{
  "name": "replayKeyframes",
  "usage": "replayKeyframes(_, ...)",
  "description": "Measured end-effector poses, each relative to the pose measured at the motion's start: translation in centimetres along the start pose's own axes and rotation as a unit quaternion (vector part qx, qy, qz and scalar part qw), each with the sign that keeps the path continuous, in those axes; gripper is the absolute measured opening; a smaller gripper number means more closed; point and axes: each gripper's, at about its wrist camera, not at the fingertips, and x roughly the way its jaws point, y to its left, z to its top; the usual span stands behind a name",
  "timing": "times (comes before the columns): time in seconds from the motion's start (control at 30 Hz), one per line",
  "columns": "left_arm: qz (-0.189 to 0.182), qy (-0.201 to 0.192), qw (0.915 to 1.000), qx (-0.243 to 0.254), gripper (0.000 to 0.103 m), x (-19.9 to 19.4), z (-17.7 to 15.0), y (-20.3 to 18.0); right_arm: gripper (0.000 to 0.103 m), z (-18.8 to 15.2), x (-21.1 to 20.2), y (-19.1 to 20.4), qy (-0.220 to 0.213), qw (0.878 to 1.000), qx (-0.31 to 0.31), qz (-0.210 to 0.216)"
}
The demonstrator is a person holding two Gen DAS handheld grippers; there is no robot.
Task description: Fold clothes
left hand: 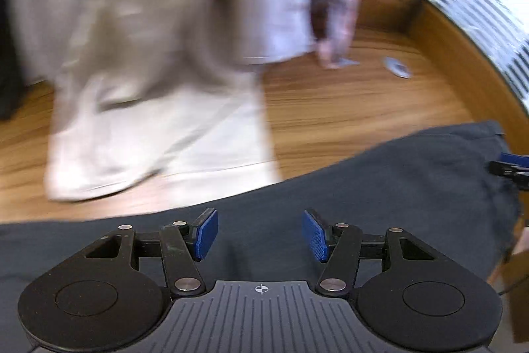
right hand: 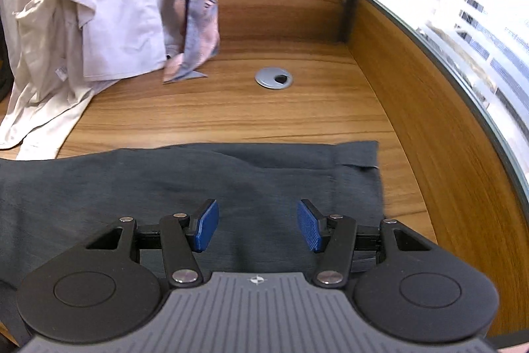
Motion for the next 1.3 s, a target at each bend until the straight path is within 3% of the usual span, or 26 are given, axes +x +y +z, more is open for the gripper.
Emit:
replayKeyframes(0.23, -0.04, 0.03, 0.9952, 0.084, 0.061, 3.6, 2.2, -8.7, 0.06, -2.3, 4.0, -3.8, 0.046, 0.998, 0.03, 0.035)
replayKeyframes(0.4, -0.066, 0.033, 0.987, 0.143, 0.069, 5.3, 5.0, -12.5, 0.06, -1.7, 2.1, -5.2, 0.019, 0.996, 0.053, 0.066)
replayKeyframes(0.6, -0.127, 0.038, 0.9686, 0.21, 0.073, 8.0, 8.6, -17.3, 0.069, -0.3, 0.0, -9.8, -0.025, 0.995, 0.088, 0.033)
replayKeyframes(0.77, -0.196, 0.069, 0.9399, 0.271, 0.076, 11.9, 11.1, -22.2, 0.073, -1.1, 3.2, -13.6, 0.013, 0.986, 0.147, 0.072)
replayKeyframes(1.03, -0.259, 0.101, 0.8709, 0.405, 0.082, 16.7, 12.5, -28.9, 0.075, -3.0, 5.6, -13.3, 0.047, 0.978, 0.173, 0.111)
replayKeyframes(1.1, -0.279, 0.108, 0.8534, 0.427, 0.084, 17.2, 12.4, -30.0, 0.063, -3.8, 5.3, -13.4, 0.037, 0.975, 0.186, 0.112)
replayKeyframes(1.17, -0.297, 0.115, 0.8377, 0.444, 0.083, 17.6, 12.3, -30.8, 0.033, -4.2, 4.3, -13.0, 0.021, 0.975, 0.184, 0.124)
replayKeyframes(1.23, -0.318, 0.126, 0.8242, 0.451, 0.083, 18.0, 12.2, -31.3, 0.017, -4.4, 3.3, -12.4, 0.007, 0.976, 0.173, 0.132)
replayKeyframes(1.3, -0.339, 0.146, 0.8184, 0.44, 0.082, 18.1, 12.4, -31.2, 0.016, -4.7, 2.1, -11.5, 0.0, 0.981, 0.153, 0.123)
